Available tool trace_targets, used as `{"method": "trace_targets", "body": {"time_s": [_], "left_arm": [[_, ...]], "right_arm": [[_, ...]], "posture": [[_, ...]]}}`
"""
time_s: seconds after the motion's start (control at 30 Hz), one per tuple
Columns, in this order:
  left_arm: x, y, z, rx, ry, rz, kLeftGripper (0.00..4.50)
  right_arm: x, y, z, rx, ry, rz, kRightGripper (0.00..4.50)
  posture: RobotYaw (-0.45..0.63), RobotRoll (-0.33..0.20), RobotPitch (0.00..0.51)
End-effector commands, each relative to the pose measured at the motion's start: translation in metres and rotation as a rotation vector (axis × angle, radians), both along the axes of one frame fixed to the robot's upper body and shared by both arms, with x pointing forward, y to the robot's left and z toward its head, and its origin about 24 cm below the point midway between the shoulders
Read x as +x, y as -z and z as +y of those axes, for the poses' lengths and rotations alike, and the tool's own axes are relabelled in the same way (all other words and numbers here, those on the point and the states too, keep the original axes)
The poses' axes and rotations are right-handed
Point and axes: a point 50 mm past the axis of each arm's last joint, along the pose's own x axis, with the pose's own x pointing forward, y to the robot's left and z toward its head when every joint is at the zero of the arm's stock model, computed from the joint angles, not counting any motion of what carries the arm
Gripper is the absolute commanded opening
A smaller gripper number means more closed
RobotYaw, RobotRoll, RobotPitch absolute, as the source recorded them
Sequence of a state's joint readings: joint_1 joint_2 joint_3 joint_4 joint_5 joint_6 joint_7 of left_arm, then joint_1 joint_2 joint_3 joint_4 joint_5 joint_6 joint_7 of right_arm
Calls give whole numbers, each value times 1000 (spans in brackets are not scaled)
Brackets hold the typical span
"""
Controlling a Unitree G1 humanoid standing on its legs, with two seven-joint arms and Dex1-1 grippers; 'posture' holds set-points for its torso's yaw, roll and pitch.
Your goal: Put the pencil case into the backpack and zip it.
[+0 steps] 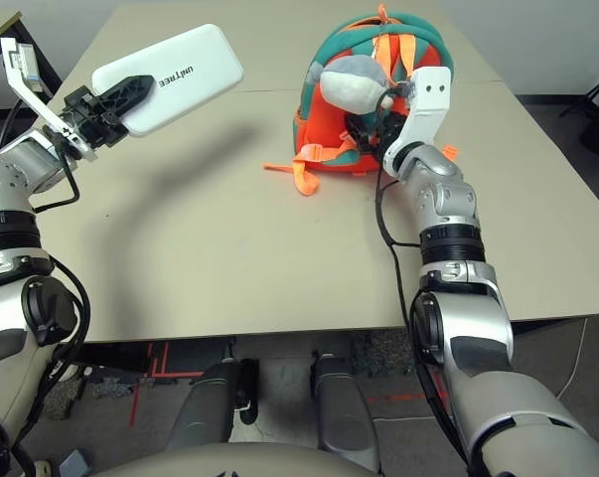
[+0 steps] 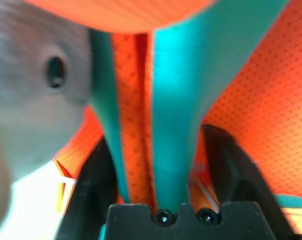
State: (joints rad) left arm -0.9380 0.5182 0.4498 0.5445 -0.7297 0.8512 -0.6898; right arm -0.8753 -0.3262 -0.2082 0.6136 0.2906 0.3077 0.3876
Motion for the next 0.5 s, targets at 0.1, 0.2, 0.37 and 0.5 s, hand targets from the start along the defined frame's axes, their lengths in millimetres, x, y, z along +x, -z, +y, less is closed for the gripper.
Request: {"method": "trace_targets", "body": {"time_s": [0.1, 0.2, 0.37, 0.5], "left_arm": [[-1, -12, -7, 0, 23, -48, 1222], [-1, -12, -8, 1, 25, -47, 1222], [0, -11, -9, 4, 27, -45, 1222], [1, -10, -11, 5, 30, -43, 1222]], "right_arm": [[-8, -6, -9, -26, -10, -15, 903], [-16, -13, -14, -41, -34, -32, 225], [-29, -26, -21, -55, -64, -61, 225], [-39, -36, -21, -63, -93, -78, 225]], "posture": [[-109, 0, 129], [-109, 0, 129], [-113, 0, 131], [-119, 0, 132]]}}
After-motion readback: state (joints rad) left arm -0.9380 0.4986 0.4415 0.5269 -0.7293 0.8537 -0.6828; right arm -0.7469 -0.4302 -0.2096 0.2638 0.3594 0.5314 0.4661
